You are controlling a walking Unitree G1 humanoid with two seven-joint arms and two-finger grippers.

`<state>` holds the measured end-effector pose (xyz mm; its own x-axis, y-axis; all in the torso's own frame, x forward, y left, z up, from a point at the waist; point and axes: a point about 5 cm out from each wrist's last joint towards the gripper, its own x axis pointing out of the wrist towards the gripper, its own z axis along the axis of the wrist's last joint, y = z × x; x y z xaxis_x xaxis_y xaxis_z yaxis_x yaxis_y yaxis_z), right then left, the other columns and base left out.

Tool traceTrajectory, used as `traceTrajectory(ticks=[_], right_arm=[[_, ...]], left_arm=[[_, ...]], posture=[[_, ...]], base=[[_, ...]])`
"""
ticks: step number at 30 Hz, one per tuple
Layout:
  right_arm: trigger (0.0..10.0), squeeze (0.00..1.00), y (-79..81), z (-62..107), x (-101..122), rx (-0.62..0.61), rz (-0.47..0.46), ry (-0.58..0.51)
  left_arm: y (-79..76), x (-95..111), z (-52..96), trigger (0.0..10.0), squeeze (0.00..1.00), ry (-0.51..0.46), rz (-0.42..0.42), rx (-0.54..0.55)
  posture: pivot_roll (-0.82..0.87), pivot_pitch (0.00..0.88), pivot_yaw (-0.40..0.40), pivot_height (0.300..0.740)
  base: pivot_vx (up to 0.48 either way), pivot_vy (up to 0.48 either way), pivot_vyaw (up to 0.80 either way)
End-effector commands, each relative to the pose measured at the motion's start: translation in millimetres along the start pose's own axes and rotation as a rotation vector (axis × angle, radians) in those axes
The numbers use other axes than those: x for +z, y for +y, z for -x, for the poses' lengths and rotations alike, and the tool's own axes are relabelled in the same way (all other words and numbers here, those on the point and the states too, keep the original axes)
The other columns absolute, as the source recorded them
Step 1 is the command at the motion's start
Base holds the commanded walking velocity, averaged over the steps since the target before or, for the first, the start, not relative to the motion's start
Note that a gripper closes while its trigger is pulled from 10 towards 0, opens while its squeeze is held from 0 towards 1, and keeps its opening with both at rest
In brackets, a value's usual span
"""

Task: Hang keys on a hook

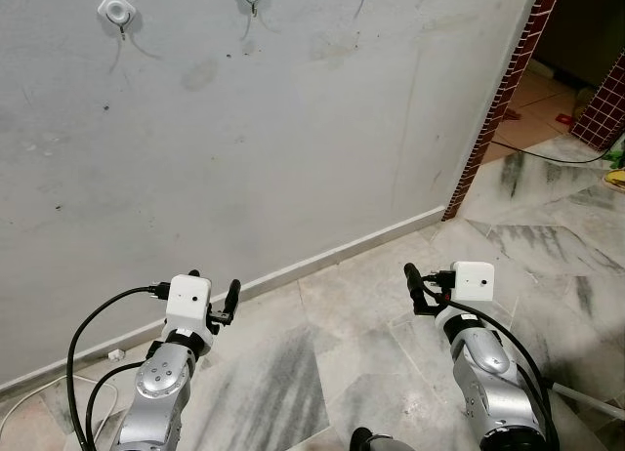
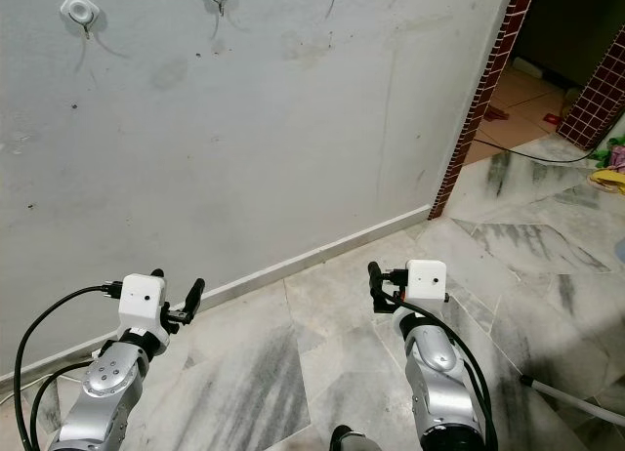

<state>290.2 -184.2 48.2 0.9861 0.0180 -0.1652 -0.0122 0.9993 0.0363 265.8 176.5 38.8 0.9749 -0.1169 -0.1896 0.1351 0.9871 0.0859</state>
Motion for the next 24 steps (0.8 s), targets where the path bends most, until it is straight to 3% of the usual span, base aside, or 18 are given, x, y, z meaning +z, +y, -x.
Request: traceTrajectory(ticks=[1,17,18,19,24], right_arm=[[10.0,0.00,1.8,-0.3,3.0,0.000,-0.002,-0.014],[10.0,0.00,1.8,-0.3,3.0,0.000,-0.002,-0.014],[10.0,0.00,1.3,0.2,3.9,0.003,0.006,-0.021],[10.0,0.00,7.6,-0.7,4.2,0.048,0.036,-0.010],[10.0,0.00,8.6,-2.0,3.2,0.041,0.022,0.001]], left_arm=[[5.0,-2.9,3.0,10.0,0.00,0.008,-0.004,0.014],[5.0,-2.9,3.0,10.0,0.00,0.008,-0.004,0.014],[5.7,-2.2,3.8,10.0,0.00,-0.003,0.003,0.020],[8.5,-8.6,7.6,10.0,0.00,0.028,0.017,0.072],[6.1,-15.8,8.4,10.0,0.00,0.110,0.066,0.091]], posture=[[0.00,0.113,0.036,0.740],[0.00,0.113,0.036,0.740],[0.00,0.000,0.000,0.740],[0.00,0.120,0.007,0.740],[0.00,0.121,0.005,0.740]], base=[[0.000,0.000,0.00],[0.000,0.000,0.00],[0.000,0.000,0.00],[0.000,0.000,0.00],[0.000,0.000,0.00]])
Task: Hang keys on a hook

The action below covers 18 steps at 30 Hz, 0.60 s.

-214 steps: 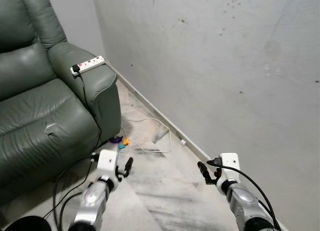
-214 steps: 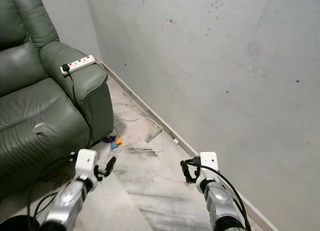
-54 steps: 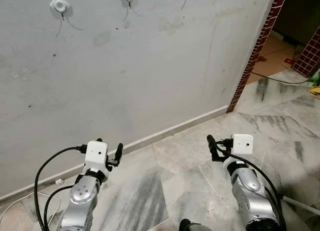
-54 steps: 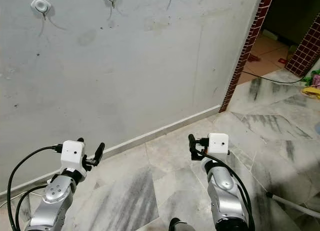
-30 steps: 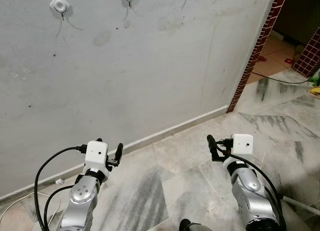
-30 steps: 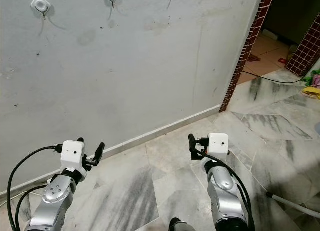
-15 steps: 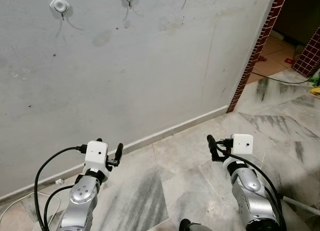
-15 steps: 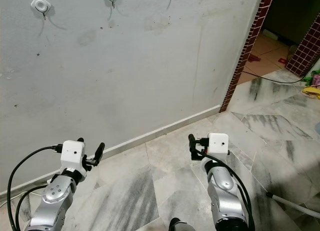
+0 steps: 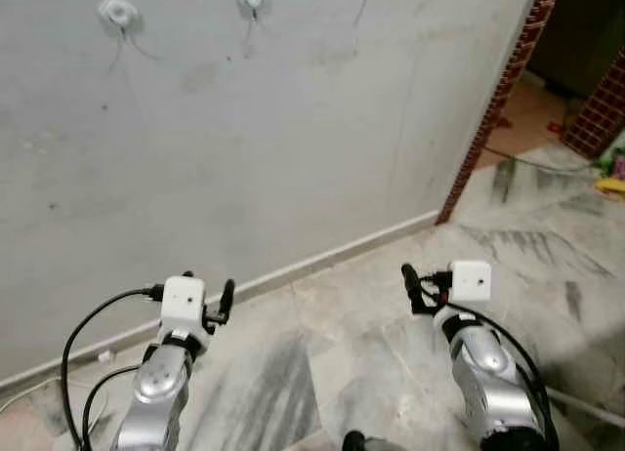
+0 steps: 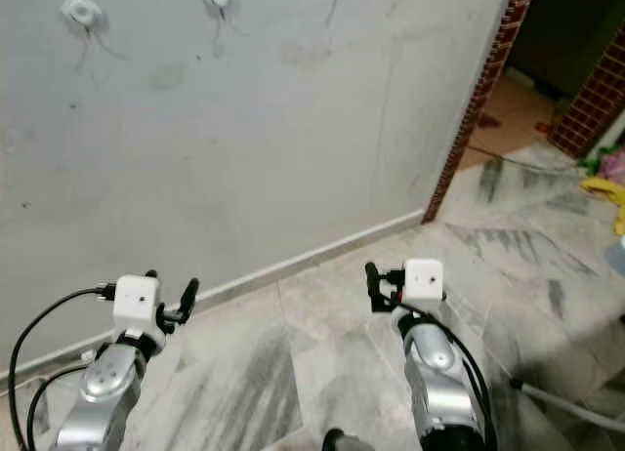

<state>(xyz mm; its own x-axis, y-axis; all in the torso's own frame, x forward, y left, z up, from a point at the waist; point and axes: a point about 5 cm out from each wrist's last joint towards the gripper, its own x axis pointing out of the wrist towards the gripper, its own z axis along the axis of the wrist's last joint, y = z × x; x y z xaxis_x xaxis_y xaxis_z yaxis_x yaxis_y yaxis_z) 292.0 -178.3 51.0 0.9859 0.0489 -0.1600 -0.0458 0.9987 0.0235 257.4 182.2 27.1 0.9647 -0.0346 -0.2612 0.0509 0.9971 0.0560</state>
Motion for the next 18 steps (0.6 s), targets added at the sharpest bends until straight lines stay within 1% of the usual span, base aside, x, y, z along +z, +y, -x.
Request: traceTrajectory(ticks=[1,3,5,6,8,11,13,14,16,18], right_arm=[[10.0,0.00,1.5,-0.7,-0.9,0.000,0.013,0.012],[10.0,0.00,1.0,-0.4,-2.4,0.002,0.016,0.022],[10.0,0.00,0.4,-0.1,-2.5,-0.003,0.031,0.029],[10.0,0.00,0.0,0.3,-2.2,-0.002,0.042,0.031],[10.0,0.00,-0.4,1.1,-1.9,0.002,0.042,0.028],[10.0,0.00,-1.2,2.2,-0.5,0.009,0.053,0.019],[10.0,0.00,-0.9,3.1,1.3,0.018,0.057,0.008],[10.0,0.00,-0.6,4.1,3.3,0.024,0.057,-0.004],[10.0,0.00,-1.4,5.3,5.2,0.023,0.056,-0.011],[10.0,0.00,-2.2,6.1,6.0,0.020,0.053,-0.015]], left_arm=[[-3.5,-3.9,1.8,10.0,0.00,0.067,0.010,-0.012],[-9.9,-1.4,1.9,10.0,0.00,0.023,-0.026,-0.068],[-7.0,-2.7,2.3,10.0,0.00,0.017,-0.078,-0.029],[-5.4,-4.2,2.6,10.0,0.00,0.023,-0.060,-0.003],[-5.3,-5.3,3.0,10.0,0.00,0.028,-0.016,0.006],[-4.9,-2.7,4.1,10.0,0.00,0.006,0.001,0.008],[-3.7,-0.2,5.2,10.0,0.00,-0.013,-0.001,0.012],[-0.7,3.1,6.2,10.0,0.00,-0.045,-0.031,0.039],[2.2,6.1,6.6,10.0,0.00,-0.065,-0.052,0.054],[3.4,7.8,6.6,10.0,0.00,-0.068,-0.046,0.058]], posture=[[0.00,0.120,0.004,0.740],[0.00,0.120,0.004,0.740],[0.00,0.120,0.004,0.740],[-0.01,0.120,0.002,0.740],[-0.01,0.122,0.003,0.740],[-0.01,0.123,0.001,0.740],[-0.01,0.123,0.001,0.740],[-0.02,0.123,0.002,0.740],[-0.02,0.124,0.002,0.740],[-0.02,0.125,0.002,0.740]], base=[[0.000,0.000,0.00],[0.000,0.000,0.00],[0.000,0.000,0.00],[0.000,0.000,0.00],[0.000,0.000,0.00],[0.000,0.000,0.00],[0.000,0.000,0.00],[0.000,0.000,0.00],[0.000,0.000,0.00],[0.000,0.000,0.00]])
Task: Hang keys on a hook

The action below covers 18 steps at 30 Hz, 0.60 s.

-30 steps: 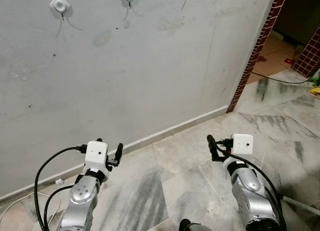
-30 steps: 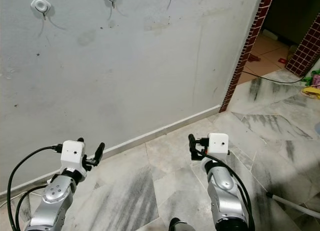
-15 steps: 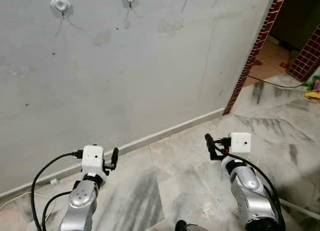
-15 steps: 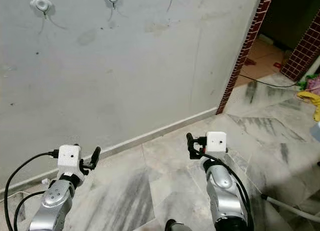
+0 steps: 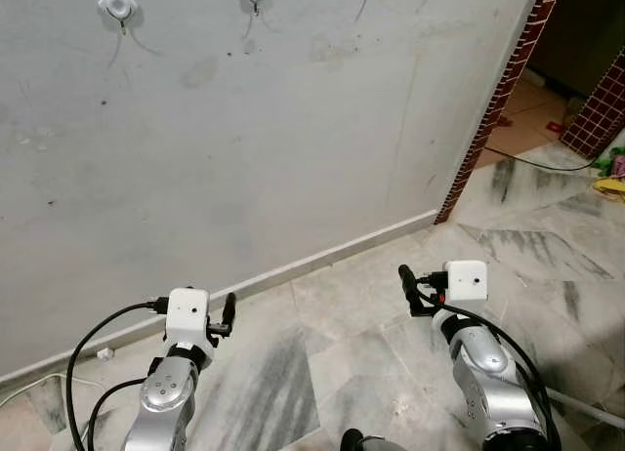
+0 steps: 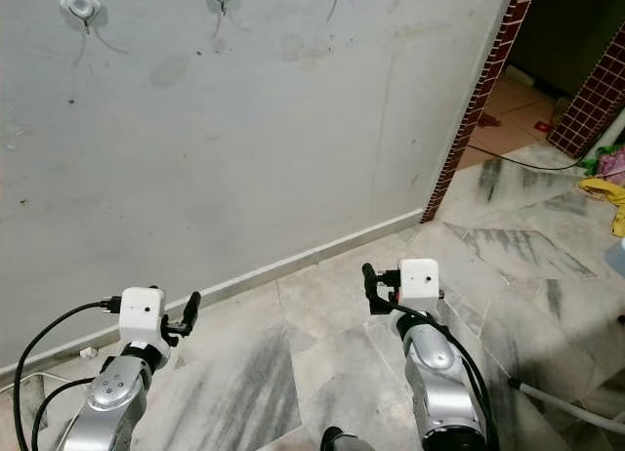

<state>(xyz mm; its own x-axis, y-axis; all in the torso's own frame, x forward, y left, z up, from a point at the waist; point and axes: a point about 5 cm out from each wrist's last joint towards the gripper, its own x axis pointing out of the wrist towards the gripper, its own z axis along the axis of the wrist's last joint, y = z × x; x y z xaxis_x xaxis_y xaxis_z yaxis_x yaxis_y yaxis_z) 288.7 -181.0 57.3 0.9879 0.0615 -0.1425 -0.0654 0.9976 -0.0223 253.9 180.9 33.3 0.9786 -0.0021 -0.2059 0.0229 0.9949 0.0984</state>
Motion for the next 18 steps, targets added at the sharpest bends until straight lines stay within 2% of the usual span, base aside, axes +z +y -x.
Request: traceTrajectory(ticks=[1,4,16,18], right_arm=[[10.0,0.00,-0.4,2.3,0.7,0.005,0.004,0.001],[10.0,0.00,-1.4,3.8,1.3,0.004,0.003,-0.002],[10.0,0.00,-0.2,4.8,-0.4,0.005,-0.004,0.010],[10.0,0.00,0.3,4.9,-0.7,0.006,-0.004,0.011]], left_arm=[[6.1,4.6,0.8,10.0,0.00,-0.016,-0.015,0.032],[7.4,7.7,-0.8,10.0,0.00,-0.018,0.006,0.032],[5.2,4.9,-2.0,10.0,0.00,0.007,0.002,0.034],[5.2,4.8,-2.0,10.0,0.00,0.009,0.004,0.034]], posture=[[-0.02,0.127,0.003,0.740],[-0.02,0.128,0.003,0.740],[-0.01,0.131,0.001,0.740],[-0.01,0.131,0.000,0.740]], base=[[0.000,0.000,0.00],[0.000,0.000,0.00],[0.000,0.000,0.00],[-0.244,0.000,0.00]])
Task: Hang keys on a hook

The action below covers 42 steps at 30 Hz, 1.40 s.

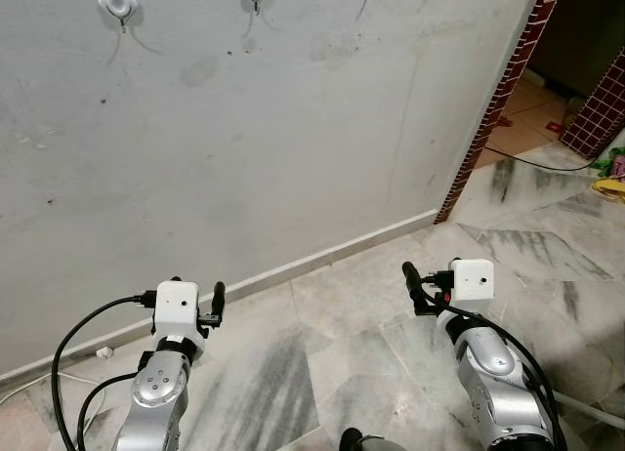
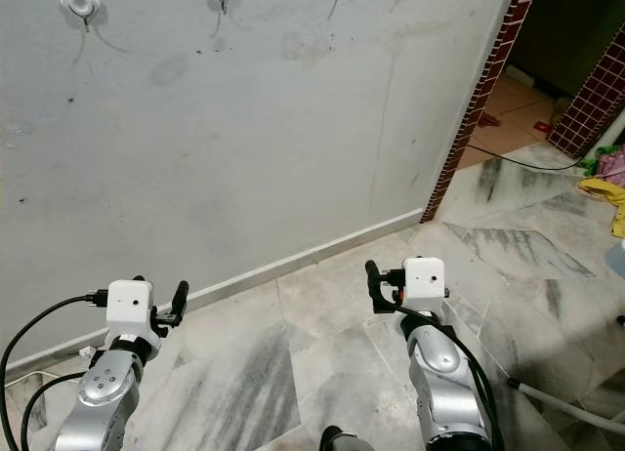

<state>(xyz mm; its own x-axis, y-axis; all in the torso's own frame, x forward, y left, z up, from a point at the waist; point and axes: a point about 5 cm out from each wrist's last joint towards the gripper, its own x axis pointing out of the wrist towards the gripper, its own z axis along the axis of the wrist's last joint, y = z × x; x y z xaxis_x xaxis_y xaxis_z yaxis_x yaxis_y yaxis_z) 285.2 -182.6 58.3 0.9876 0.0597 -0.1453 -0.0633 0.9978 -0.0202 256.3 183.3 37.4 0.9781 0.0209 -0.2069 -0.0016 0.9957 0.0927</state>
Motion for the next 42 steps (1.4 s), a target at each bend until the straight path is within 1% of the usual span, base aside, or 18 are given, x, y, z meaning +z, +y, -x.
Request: traceTrajectory(ticks=[1,8,14,32,42], right_arm=[[10.0,0.00,2.0,1.3,-1.4,0.010,-0.002,0.010],[10.0,0.00,2.1,1.5,-1.9,0.012,-0.001,0.013],[10.0,0.00,0.3,1.1,-1.5,0.008,-0.002,0.014],[10.0,0.00,-2.3,2.1,-0.9,-0.003,-0.003,0.014],[10.0,0.00,-4.0,1.7,4.0,-0.007,0.011,-0.003]], left_arm=[[2.4,0.3,-0.3,10.0,0.00,0.007,-0.007,0.012],[3.3,-1.7,1.1,10.0,0.00,0.018,-0.006,0.017],[-0.3,-2.5,0.4,10.0,0.00,0.027,-0.007,0.008],[-1.7,-2.6,-0.2,10.0,0.00,0.034,-0.006,0.002],[-4.0,-2.4,-2.2,10.0,0.00,0.036,-0.004,-0.006]], posture=[[-0.01,0.132,0.000,0.740],[-0.01,0.133,-0.003,0.740],[-0.01,0.133,-0.006,0.740],[-0.03,0.137,-0.004,0.740],[-0.04,0.137,-0.003,0.740]], base=[[-0.255,0.000,0.00],[-0.282,0.000,0.00],[-0.301,0.000,0.00],[-0.311,0.000,0.00],[-0.313,0.000,0.00]])
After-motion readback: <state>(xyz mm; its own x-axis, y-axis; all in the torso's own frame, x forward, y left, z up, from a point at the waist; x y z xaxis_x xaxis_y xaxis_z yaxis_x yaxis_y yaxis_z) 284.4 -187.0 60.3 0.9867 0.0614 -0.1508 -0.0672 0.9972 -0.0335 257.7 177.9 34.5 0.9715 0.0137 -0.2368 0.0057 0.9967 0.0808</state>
